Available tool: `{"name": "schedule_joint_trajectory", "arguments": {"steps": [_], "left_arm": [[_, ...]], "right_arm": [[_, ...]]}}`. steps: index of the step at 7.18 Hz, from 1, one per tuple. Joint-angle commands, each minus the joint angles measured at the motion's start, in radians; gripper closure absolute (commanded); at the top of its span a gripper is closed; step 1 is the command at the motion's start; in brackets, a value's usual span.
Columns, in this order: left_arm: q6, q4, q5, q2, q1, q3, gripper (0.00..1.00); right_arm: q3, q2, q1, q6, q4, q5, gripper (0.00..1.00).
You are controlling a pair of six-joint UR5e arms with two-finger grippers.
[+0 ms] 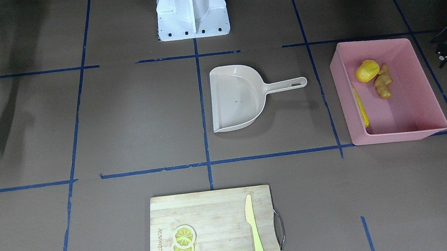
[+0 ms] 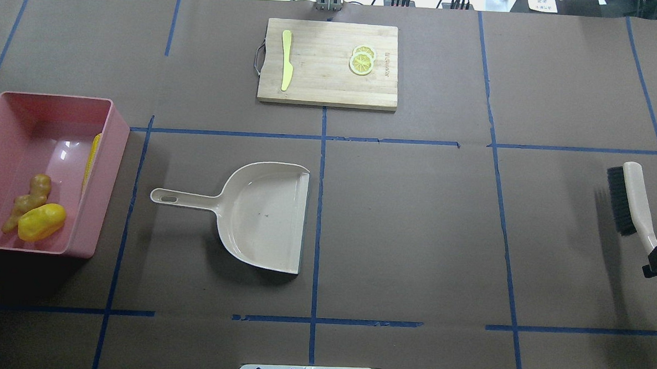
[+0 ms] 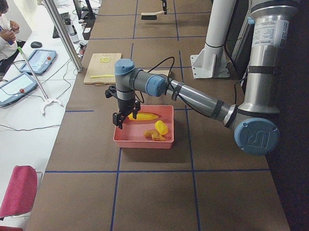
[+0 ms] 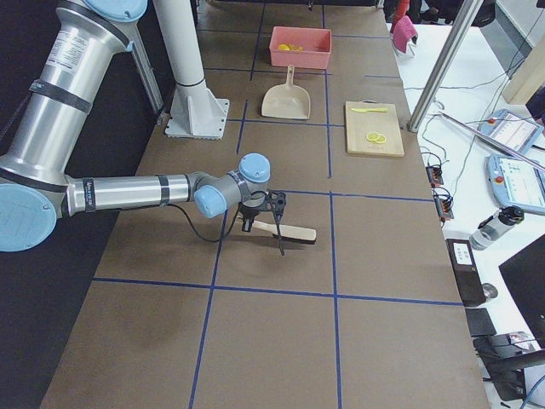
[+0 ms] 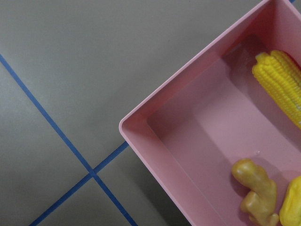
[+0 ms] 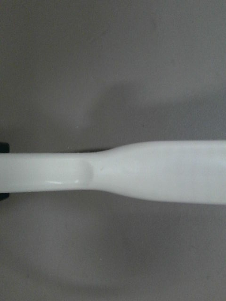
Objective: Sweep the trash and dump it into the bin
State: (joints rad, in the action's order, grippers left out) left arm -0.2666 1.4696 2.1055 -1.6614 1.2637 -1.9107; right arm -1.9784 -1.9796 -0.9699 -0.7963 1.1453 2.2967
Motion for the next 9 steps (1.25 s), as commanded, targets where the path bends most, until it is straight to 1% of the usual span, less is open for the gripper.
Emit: {"name": "schedule_joint_trajectory", "arguments": {"steps": [1, 2, 6, 7, 8, 9], "left_arm": [[0.001, -0.002, 0.001, -0.001, 0.003, 0.001, 0.00], [0.001, 0.000, -0.001, -0.003, 0.002, 0.005, 0.00], [0.001, 0.000, -0.001, -0.006, 0.000, 0.010, 0.00], [0.001, 0.000, 0.001, -0.006, 0.000, 0.010, 0.00], [0.001, 0.001, 0.001, -0.006, 0.000, 0.010, 0.00], [0.001, 0.003, -0.001, -0.006, 0.000, 0.010, 0.00]], "right_arm": [[0.018, -0.010, 0.046, 0.003, -0.001, -0.014, 0.96], [0.018, -0.011, 0.075, 0.003, -0.001, -0.037, 0.94], [0.023, -0.007, 0.111, 0.002, -0.001, -0.040, 0.91], [0.024, -0.005, 0.115, 0.002, -0.001, -0.043, 0.86], [0.024, -0.005, 0.117, 0.000, 0.001, -0.046, 0.56], [0.023, -0.005, 0.114, -0.007, -0.001, -0.049, 0.01]]}}
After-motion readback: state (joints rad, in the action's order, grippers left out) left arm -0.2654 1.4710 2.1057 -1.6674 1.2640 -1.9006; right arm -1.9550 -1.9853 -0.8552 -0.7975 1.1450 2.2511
